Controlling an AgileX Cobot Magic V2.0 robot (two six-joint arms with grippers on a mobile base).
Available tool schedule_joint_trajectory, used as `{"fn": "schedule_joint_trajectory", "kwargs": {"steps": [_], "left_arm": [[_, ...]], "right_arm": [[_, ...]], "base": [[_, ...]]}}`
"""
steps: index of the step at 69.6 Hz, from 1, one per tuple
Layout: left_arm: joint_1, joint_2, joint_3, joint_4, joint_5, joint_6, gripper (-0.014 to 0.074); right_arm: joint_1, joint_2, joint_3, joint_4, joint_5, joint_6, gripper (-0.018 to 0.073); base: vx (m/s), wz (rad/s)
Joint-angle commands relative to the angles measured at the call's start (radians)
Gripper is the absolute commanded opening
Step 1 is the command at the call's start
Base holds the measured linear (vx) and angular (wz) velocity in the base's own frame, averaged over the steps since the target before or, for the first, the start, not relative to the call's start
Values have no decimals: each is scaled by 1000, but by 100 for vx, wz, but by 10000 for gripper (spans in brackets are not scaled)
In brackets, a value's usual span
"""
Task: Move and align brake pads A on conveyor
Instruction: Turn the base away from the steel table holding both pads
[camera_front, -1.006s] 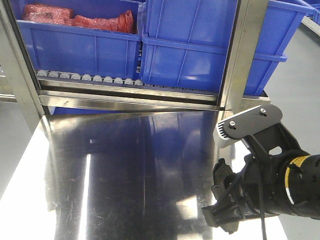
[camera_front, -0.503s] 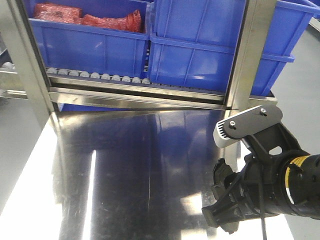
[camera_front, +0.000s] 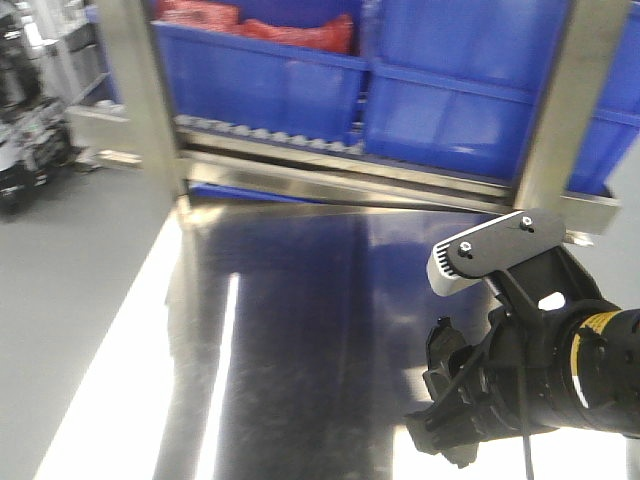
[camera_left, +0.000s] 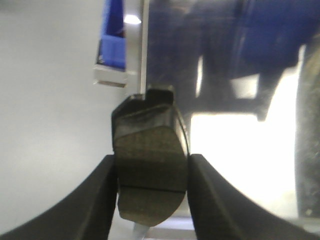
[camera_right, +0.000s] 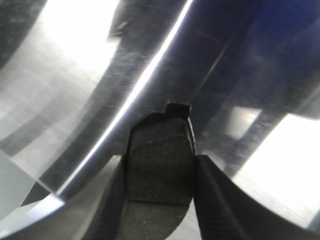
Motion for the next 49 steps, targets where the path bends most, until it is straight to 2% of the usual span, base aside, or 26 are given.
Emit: {"fn": "schedule_joint_trajectory", "kwargs": {"steps": [1, 49], "left_arm": [[-7, 11, -25, 23, -73, 0, -6], [-7, 11, -25, 23, -73, 0, -6]], "right_arm": [[-1, -22, -27, -27, -51, 0, -11], [-1, -22, -27, -27, -48, 0, -11]], "base": [[-12, 46], [-16, 55]]}}
